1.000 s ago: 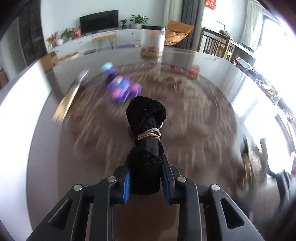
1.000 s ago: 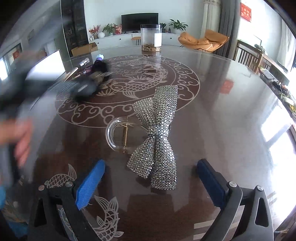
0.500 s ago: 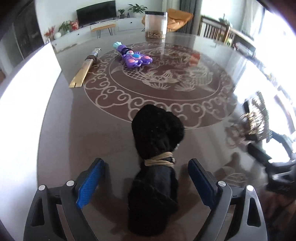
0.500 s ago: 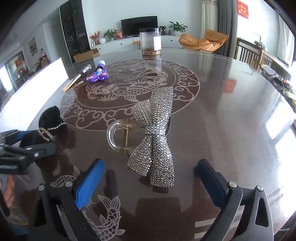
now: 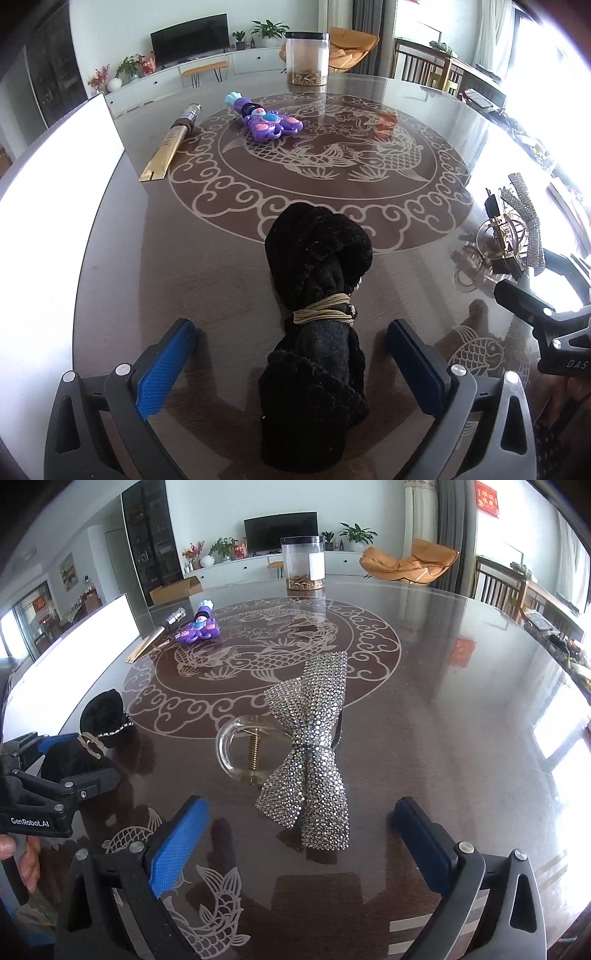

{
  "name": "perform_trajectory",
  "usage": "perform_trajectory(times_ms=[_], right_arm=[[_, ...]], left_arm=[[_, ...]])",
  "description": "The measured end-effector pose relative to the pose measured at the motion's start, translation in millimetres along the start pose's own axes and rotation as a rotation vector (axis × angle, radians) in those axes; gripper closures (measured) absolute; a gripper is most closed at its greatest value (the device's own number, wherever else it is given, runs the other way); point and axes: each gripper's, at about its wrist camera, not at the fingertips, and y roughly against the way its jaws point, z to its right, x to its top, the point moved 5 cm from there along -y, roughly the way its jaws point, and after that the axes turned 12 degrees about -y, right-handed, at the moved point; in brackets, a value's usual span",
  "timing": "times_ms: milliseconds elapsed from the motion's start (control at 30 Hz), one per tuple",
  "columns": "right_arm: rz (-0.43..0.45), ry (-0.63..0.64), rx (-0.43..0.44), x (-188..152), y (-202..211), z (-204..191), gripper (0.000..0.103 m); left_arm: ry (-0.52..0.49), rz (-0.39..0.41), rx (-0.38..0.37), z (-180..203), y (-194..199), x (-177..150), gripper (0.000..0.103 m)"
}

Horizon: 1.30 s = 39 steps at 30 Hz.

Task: Organize objects
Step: 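Grasp the silver sequin bow clip with the right tool while the left tool grasps the black knit hat, then carry hat and bow clip into the white bin while opening both tools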

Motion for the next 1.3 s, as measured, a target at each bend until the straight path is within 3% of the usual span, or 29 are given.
perform_trajectory(times_ms=[67,233,300,367,400,433,467,500,533,600,800,900,1000,1100,1233,1300], right_arm=[[-0.003,0.006,-0.004,-0.4,-0.6,-0.6,0.001],[-0.018,0.009,-0.026,-1.3,-2.8,-1.8,0.000],[-0.066,0.015,-0.048,0.6,-6.5,-6.3,0.000],[-0.089,-0.004,0.000,5.8,-7.0,-12.1,0.000],[-0.085,-0.016,0.015,11.7,-6.6,-15.7,0.000],[-0.081,-0.018,0.010,16.4,-6.6,-17.5,0.000],[-0.079,-0.017,-0.001,21.2,-8.2,-20.1,0.000],[-0.086,-0.018,-0.002,26.3,-11.7,-23.2,0.001],[-0.100,-0.027,0.011,29.3,-14.9,-24.2,0.012],[-0.119,-0.051,-0.022,31.1,-20.6,-21.9,0.051],[-0.138,-0.042,0.027,19.8,7.8,-42.0,0.052],[-0.124,-0.022,0.103,24.3,36.9,-72.0,0.052],[-0.095,0.033,0.247,40.1,68.7,-133.9,0.052],[-0.075,0.111,0.394,51.2,98.0,-201.1,0.052],[-0.087,0.260,0.584,48.7,129.3,-301.8,0.051],[-0.114,0.325,0.647,37.8,132.3,-343.0,0.051]], left_arm=[[-0.001,-0.009,-0.002,0.0,0.3,0.8,0.000],[-0.050,-0.119,-0.055,-0.3,-2.7,5.3,0.000],[-0.055,-0.114,-0.057,-2.4,-3.0,4.7,0.000],[-0.048,-0.101,-0.050,-4.2,-3.0,4.1,0.000],[-0.043,-0.092,-0.042,-4.9,-2.4,4.6,0.003],[-0.041,-0.074,-0.038,-5.4,-0.7,5.5,0.018],[-0.043,-0.056,-0.037,-5.1,2.2,7.3,0.038],[-0.052,-0.036,-0.039,-3.7,5.5,9.7,0.050],[-0.060,-0.022,-0.052,-2.3,7.1,11.0,0.074],[-0.050,-0.002,-0.100,-1.5,9.1,11.3,0.076],[0.063,0.079,-0.222,-11.1,55.1,-6.6,0.076],[0.093,0.161,-0.241,-29.9,106.4,-11.5,0.076],[0.116,0.252,-0.153,-70.7,162.0,-17.7,0.076],[0.164,0.279,0.000,-126.6,200.8,-36.3,0.076],[0.281,0.220,0.206,-207.0,218.8,-82.9,0.076],[0.347,0.151,0.235,-235.2,213.4,-110.0,0.076]])
